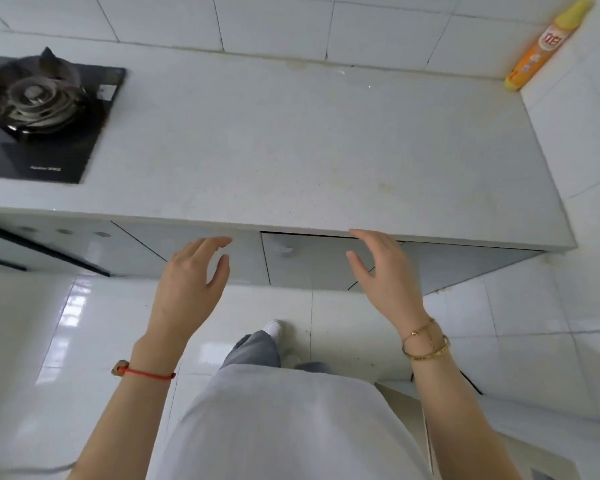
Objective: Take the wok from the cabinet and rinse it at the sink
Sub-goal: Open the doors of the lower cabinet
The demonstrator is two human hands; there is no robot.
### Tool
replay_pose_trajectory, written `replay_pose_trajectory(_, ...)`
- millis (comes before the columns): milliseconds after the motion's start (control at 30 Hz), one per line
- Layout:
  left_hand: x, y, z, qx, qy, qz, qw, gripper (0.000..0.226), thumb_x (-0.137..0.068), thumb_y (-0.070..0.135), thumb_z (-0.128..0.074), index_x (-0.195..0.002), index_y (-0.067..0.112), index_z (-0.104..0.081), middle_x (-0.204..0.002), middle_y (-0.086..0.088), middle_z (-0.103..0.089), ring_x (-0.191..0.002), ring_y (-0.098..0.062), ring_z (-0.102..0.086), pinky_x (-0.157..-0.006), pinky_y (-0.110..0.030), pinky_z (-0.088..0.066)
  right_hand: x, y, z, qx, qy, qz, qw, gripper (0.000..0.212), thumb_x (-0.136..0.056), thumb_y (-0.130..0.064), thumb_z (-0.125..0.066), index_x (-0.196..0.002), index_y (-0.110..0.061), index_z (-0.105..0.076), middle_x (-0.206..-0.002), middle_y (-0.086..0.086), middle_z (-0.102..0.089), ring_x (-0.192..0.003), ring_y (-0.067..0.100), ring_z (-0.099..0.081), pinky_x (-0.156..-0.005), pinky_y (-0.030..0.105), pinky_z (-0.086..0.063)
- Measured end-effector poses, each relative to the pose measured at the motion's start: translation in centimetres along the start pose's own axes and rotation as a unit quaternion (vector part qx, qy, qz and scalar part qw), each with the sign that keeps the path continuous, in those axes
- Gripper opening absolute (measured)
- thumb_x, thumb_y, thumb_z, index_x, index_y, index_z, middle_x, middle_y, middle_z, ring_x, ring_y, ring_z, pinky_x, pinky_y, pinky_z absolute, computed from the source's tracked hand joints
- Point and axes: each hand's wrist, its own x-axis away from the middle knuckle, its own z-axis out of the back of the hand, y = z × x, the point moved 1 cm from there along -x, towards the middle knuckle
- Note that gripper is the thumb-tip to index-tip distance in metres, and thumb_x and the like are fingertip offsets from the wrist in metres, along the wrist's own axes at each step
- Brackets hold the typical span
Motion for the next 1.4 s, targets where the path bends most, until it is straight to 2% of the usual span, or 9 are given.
replay_pose_trajectory(133,3.0,1.0,-0.2,-0.015,0.018,0.026,0.999,0.027,-0.094,0.008,-0.059,-0.120,0.010,-0.066,-0.113,-0.005,-0.070,-0.104,-0.026,-0.066,-0.089,-0.047,-0.054,1.4,1.1,-0.2,-0.019,-0.024,0.026,0.999,0.035,-0.097,-0.022,-0.057,-0.132,-0.015,-0.057,-0.128,-0.001,-0.061,-0.124,0.016,-0.050,-0.106,0.030,-0.042)
replay_pose_trajectory(267,4.9,1.7,-0.4,-0.028,0.016,0.034,0.999,0.027,-0.093,0.008,-0.060,-0.119,0.010,-0.067,-0.112,-0.005,-0.071,-0.102,-0.026,-0.068,-0.088,-0.046,-0.054,2.7,1.4,-0.3,-0.024,-0.037,0.027,0.999,0.036,-0.098,-0.021,-0.057,-0.133,-0.015,-0.057,-0.128,0.001,-0.060,-0.125,0.016,-0.049,-0.104,0.025,-0.038)
replay_pose_trajectory(600,7.3,0.8,-1.2,-0.034,0.006,0.050,0.998,0.028,-0.094,0.009,-0.059,-0.121,0.011,-0.065,-0.113,-0.005,-0.070,-0.105,-0.025,-0.066,-0.091,-0.042,-0.053,4.6,1.6,-2.3,-0.020,-0.060,0.031,0.998,0.036,-0.098,-0.021,-0.056,-0.133,-0.013,-0.057,-0.128,0.002,-0.060,-0.124,0.017,-0.048,-0.107,0.030,-0.039)
replay_pose_trajectory(733,9.1,-0.1,-0.9,-0.031,0.009,0.062,0.998,0.027,-0.094,0.010,-0.058,-0.121,0.012,-0.065,-0.115,-0.003,-0.070,-0.106,-0.025,-0.065,-0.092,-0.046,-0.053,6.1,1.2,-3.6,-0.015,-0.065,0.037,0.997,0.035,-0.098,-0.021,-0.056,-0.132,-0.013,-0.057,-0.127,0.002,-0.061,-0.123,0.019,-0.049,-0.107,0.035,-0.041)
replay_pose_trajectory(1033,14.8,-2.7,-0.5,-0.031,0.013,0.067,0.997,0.026,-0.095,0.012,-0.057,-0.120,0.012,-0.064,-0.113,-0.002,-0.070,-0.105,-0.023,-0.065,-0.092,-0.047,-0.052,10.9,0.2,-6.6,-0.004,-0.061,0.036,0.997,0.036,-0.098,-0.022,-0.056,-0.133,-0.013,-0.056,-0.128,0.003,-0.061,-0.125,0.019,-0.048,-0.104,0.026,-0.035)
replay_pose_trajectory(1200,15.9,-4.9,-2.9,-0.039,0.023,0.066,0.997,0.027,-0.095,0.012,-0.057,-0.121,0.011,-0.064,-0.114,-0.003,-0.070,-0.106,-0.024,-0.065,-0.092,-0.045,-0.052,11.2,1.7,-9.3,-0.021,-0.039,0.049,0.998,0.034,-0.098,-0.022,-0.057,-0.130,-0.014,-0.058,-0.127,0.002,-0.062,-0.123,0.017,-0.049,-0.104,0.025,-0.037)
replay_pose_trajectory(1400,12.9,-10.3,-9.4,-0.036,0.071,0.061,0.995,0.027,-0.096,0.013,-0.057,-0.122,0.013,-0.063,-0.116,0.000,-0.069,-0.106,-0.022,-0.065,-0.092,-0.044,-0.052,7.1,5.5,-16.2,-0.027,-0.010,0.082,0.996,0.033,-0.098,-0.021,-0.056,-0.130,-0.014,-0.058,-0.126,0.002,-0.061,-0.122,0.019,-0.051,-0.105,0.036,-0.043)
